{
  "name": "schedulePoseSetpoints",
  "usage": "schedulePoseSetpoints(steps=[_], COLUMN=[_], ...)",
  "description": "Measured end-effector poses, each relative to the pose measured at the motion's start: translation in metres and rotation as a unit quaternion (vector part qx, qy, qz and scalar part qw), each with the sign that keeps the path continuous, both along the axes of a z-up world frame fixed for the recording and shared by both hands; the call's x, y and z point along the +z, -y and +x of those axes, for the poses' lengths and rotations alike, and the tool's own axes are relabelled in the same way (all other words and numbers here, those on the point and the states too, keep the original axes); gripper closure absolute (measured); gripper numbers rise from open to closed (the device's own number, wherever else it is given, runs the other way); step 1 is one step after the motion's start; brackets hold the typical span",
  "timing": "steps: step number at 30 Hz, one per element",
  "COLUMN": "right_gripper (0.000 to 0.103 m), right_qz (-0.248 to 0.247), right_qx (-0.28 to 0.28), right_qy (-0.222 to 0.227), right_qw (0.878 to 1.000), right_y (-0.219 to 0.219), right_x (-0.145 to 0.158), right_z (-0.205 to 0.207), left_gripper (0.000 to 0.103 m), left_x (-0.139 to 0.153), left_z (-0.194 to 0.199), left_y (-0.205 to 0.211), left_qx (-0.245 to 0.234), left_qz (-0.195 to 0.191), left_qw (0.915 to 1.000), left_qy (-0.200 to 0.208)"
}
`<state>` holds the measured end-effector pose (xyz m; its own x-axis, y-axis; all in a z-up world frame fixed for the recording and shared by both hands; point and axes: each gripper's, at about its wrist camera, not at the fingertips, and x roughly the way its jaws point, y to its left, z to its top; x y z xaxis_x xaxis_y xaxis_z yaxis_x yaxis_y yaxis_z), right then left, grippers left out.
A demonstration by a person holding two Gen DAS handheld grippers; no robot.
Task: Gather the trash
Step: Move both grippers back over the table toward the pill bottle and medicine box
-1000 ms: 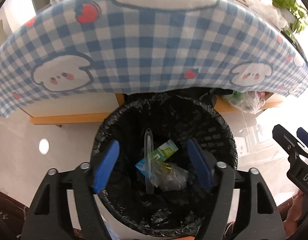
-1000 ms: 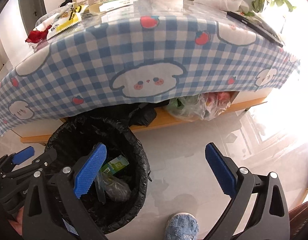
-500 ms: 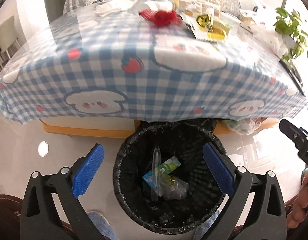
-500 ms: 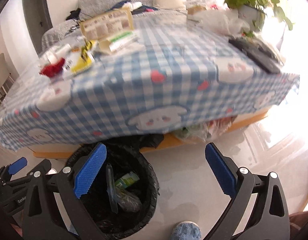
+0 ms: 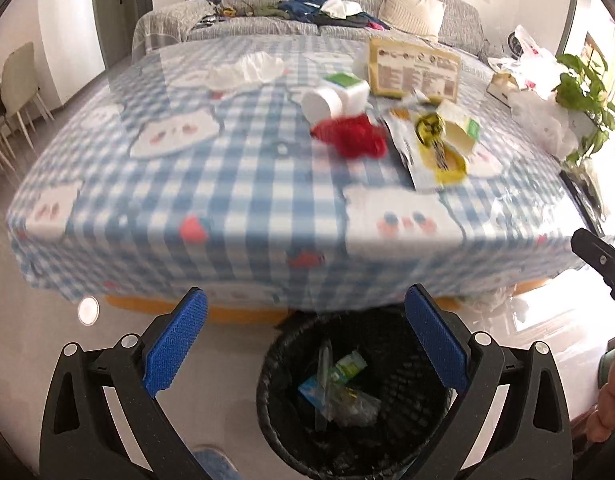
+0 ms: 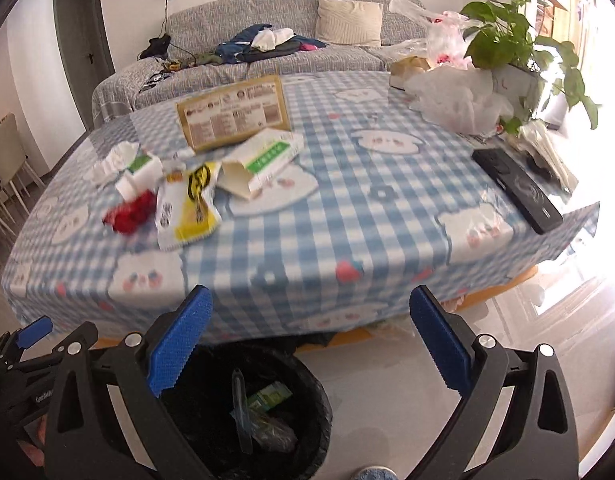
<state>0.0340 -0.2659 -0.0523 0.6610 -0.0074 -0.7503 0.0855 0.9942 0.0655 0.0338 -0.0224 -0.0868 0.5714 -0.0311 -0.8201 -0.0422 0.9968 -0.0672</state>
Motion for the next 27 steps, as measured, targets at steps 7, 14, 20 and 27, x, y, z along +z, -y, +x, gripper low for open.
schedulePoseSetpoints(steps=[7,14,20,27], right_gripper=[0.008,0.008,0.008,0.008], right_qz=[0.000,-0.009,-0.002,0.015], right_qx=[-0.004,0.001,-0.004,-0.008], right_qy=[-0.007,-0.013,-0.022,-0.042], right_qw=[1.000,1.000,1.000,0.999], right_y=[-0.001,-0.003,-0.004,-0.005], right_x=[0.009,0.010,0.008,-0.002], right_z=[0.035,0.075,0.114,0.157], left_gripper=[0.006,0.006,0.006,0.007], left_x=[0.015,0.018,0.017,0.016], left_z=[0.040,0.081,0.122,0.163], left_y=[-0.017,-0.021,-0.015,-0.006], left_qx=[0.015,0.010,-0.001,-0.017], left_qz=[-0.011,-0.007,0.000,0.015], left_qw=[0.9998,0.9999,1.0000,0.9997], left_qy=[0.007,0.006,0.004,0.006])
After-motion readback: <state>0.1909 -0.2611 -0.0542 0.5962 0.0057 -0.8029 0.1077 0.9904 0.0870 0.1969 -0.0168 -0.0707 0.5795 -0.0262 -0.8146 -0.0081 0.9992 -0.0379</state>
